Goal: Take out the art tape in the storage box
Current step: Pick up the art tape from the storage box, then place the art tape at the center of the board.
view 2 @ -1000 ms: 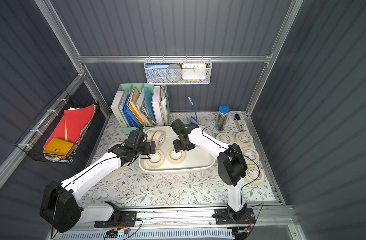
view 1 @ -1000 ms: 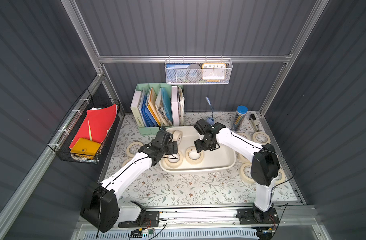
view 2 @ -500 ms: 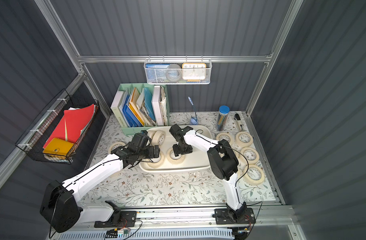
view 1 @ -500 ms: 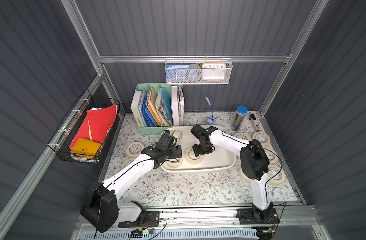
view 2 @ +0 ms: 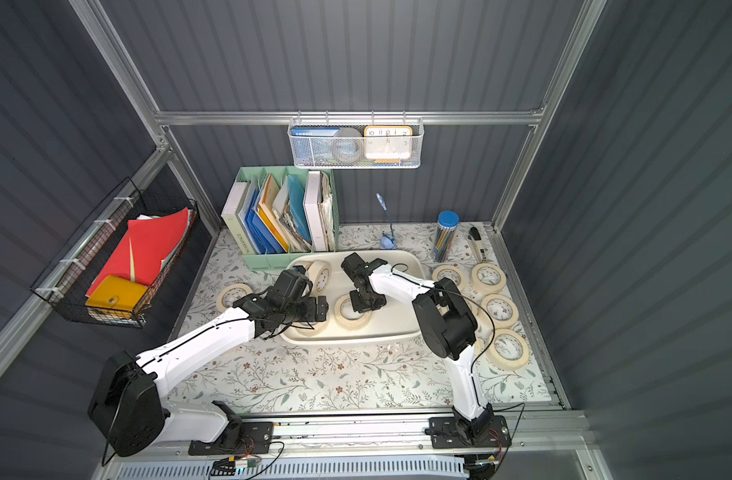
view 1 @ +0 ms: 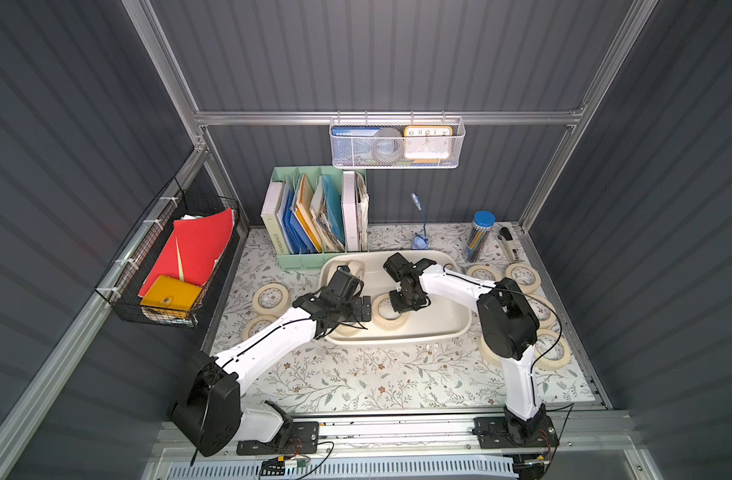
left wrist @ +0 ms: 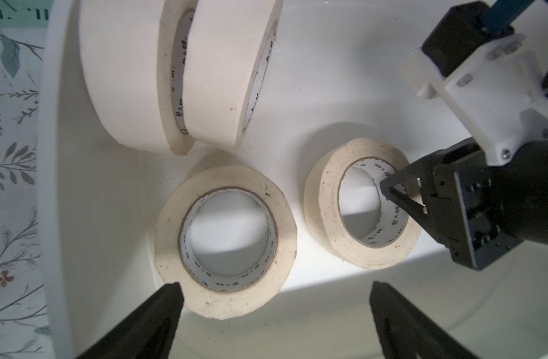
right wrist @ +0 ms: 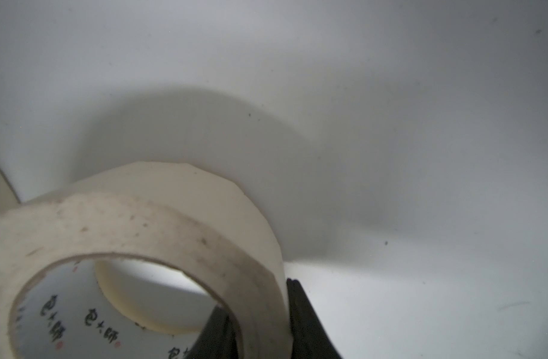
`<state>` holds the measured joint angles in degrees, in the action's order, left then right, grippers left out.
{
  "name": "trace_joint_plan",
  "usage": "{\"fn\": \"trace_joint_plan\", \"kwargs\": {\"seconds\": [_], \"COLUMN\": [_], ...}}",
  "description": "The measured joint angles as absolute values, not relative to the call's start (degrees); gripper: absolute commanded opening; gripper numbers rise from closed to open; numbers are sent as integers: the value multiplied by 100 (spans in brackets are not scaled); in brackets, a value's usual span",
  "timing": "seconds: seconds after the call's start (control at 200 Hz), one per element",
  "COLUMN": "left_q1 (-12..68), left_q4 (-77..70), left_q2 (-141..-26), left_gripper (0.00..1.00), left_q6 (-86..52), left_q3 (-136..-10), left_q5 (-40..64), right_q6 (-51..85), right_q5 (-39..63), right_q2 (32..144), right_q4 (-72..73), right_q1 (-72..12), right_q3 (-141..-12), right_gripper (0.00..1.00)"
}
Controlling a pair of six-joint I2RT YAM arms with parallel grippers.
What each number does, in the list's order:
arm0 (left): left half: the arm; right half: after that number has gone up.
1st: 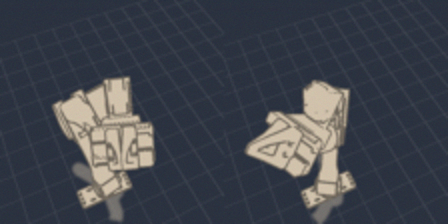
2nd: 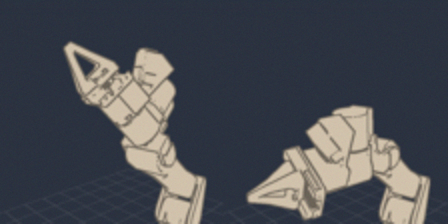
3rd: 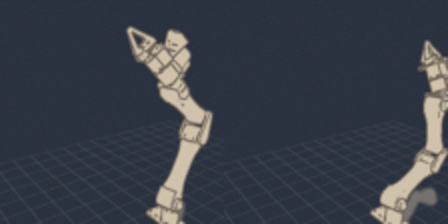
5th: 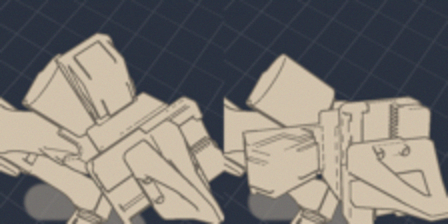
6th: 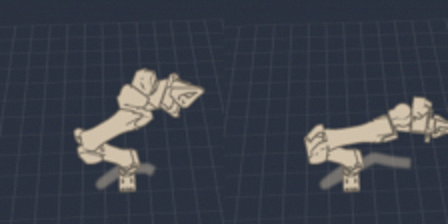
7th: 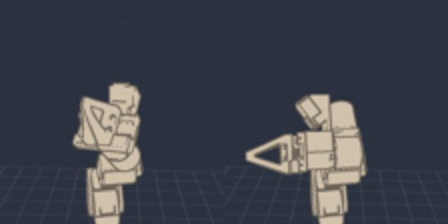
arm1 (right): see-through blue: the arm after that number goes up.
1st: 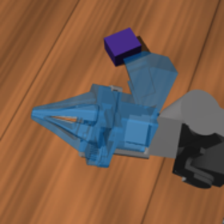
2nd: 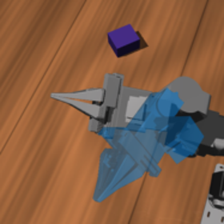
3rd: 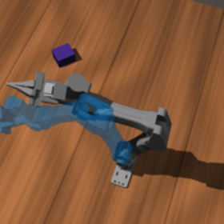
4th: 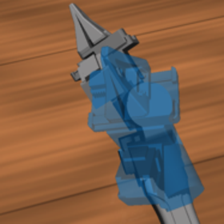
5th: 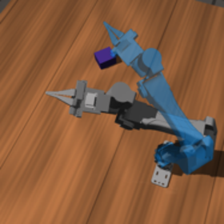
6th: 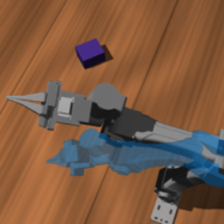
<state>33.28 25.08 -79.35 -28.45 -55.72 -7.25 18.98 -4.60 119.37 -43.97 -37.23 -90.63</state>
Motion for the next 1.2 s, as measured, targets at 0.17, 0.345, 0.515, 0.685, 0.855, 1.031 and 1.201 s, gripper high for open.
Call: {"fn": "trace_joint_plan", "kwargs": {"seconds": [0.17,0.345,0.515,0.685,0.855,1.031,1.201], "left_q1": [3435,3459,3459,3459,3459,3459,3459], "left_q4": [2436,2239,2134,2043,1949,1900,1907], "left_q2": [-8171,-8484,-8847,-9000,-9035,-9183,-9209], "left_gripper": [99,99,100,100,100,100,100], "left_q6": [-2847,-2849,-2849,-2851,-2842,-2801,-2792], "left_q3": [-5581,-5581,-5618,-5758,-6016,-6215,-6215], "left_q5": [-628,-569,-574,-582,-635,-687,-755], "right_q6": [1828,1684,1575,1756,2281,2842,3159], "right_q5": [-705,-928,-1114,-1118,-980,-786,-644], "right_q2": [11480,10575,9478,8512,7481,6632,6726], "right_q4": [-4797,-5395,-6267,-7249,-7900,-7988,-7631], "right_q1": [-3656,-3426,-3315,-3352,-3358,-3358,-3341], "right_q3": [-9144,-9636,-9837,-9448,-8379,-6938,-5905], "right_gripper": [0,0,0,0,0,0,0]}}
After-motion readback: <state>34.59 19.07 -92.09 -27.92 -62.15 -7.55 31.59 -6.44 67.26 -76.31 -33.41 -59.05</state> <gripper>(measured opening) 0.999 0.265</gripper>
